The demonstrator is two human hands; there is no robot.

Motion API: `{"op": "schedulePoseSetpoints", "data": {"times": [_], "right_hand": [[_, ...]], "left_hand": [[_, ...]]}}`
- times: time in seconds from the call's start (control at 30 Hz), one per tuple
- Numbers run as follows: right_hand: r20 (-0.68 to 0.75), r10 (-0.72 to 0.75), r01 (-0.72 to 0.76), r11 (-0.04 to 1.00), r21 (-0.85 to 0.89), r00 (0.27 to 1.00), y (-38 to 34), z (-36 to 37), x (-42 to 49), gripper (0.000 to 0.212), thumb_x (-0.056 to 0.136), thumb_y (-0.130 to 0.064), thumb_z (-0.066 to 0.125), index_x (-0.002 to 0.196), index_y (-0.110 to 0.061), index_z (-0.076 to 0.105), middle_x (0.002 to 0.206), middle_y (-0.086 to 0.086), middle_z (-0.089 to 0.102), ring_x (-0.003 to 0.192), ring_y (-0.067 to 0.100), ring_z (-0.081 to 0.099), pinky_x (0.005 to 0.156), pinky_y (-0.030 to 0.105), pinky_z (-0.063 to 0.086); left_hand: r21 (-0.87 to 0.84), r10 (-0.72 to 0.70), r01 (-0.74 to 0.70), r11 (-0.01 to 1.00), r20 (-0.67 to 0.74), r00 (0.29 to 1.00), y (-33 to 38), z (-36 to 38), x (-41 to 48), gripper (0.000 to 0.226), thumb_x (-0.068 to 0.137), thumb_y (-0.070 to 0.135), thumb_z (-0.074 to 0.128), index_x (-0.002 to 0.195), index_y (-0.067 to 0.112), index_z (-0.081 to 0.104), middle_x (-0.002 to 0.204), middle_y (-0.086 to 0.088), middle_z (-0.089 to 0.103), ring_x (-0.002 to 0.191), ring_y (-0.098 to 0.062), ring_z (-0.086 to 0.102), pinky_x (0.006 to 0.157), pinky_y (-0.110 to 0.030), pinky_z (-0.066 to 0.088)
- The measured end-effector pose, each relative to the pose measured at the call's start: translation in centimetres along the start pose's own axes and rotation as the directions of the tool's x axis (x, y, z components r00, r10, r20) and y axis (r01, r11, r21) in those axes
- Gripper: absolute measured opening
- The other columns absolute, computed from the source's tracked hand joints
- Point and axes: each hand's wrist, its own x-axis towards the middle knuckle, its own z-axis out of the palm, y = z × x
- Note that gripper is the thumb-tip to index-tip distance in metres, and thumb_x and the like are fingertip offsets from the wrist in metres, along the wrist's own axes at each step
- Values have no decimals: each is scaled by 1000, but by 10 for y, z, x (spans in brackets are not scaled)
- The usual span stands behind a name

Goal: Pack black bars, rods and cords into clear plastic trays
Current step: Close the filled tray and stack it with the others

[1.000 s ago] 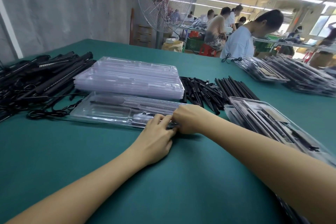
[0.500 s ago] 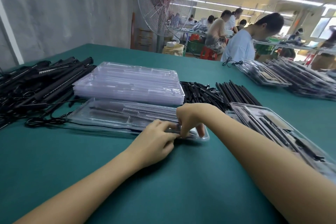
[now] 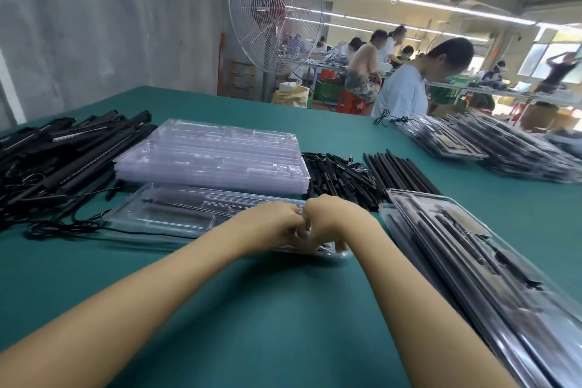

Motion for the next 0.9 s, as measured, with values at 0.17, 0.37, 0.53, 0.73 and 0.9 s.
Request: {"op": "schedulePoseSetpoints", "data": {"times": [0.17, 0.37, 0.53, 0.73, 0.9], "right_hand": [[-94, 40, -34, 997, 64, 995, 11, 8, -5, 28, 68, -22, 75, 89, -7, 66, 63, 2, 53, 50, 17, 51, 66, 33, 58], [-282, 81, -62, 995, 75, 956, 15, 30, -11, 27, 71, -28, 69, 89, -9, 63, 91, 9, 65, 82, 29, 58, 61, 27, 38], [-438, 124, -101, 992, 76, 890, 8, 54, -24, 8, 85, -24, 54, 89, -17, 53, 103, 9, 64, 93, 31, 59, 62, 30, 28], [-675, 267, -88, 954, 288, 688, -3, 78, -43, 14, 93, -20, 52, 92, -8, 59, 101, 7, 57, 81, 33, 52, 62, 30, 26], [-815, 208, -4, 969, 245, 541, -10, 83, -55, 11, 68, -2, 79, 71, -7, 70, 76, 6, 65, 47, 31, 54, 37, 29, 36]], "left_hand": [[158, 80, -85, 984, 39, 996, 5, 4, 8, 21, 93, 25, 55, 106, 11, 60, 107, -6, 58, 92, -22, 54, 65, -25, 29], [483, 97, -126, 867, 84, 992, 19, 13, 1, 29, 93, 7, 45, 121, 1, 48, 110, -14, 55, 95, -29, 56, 62, -33, 37], [554, 124, -118, 824, 28, 992, 29, 14, -5, 30, 88, 8, 40, 114, 5, 55, 105, -10, 58, 90, -22, 56, 67, -28, 48], [315, 48, -72, 946, 84, 995, 21, 8, 8, 27, 90, -1, 34, 115, 8, 40, 119, -10, 42, 106, -23, 41, 75, -27, 33], [274, 23, -56, 960, 120, 992, 21, -6, 12, 19, 90, -3, 38, 96, 14, 36, 109, -10, 44, 87, -15, 31, 67, -23, 21]]}}
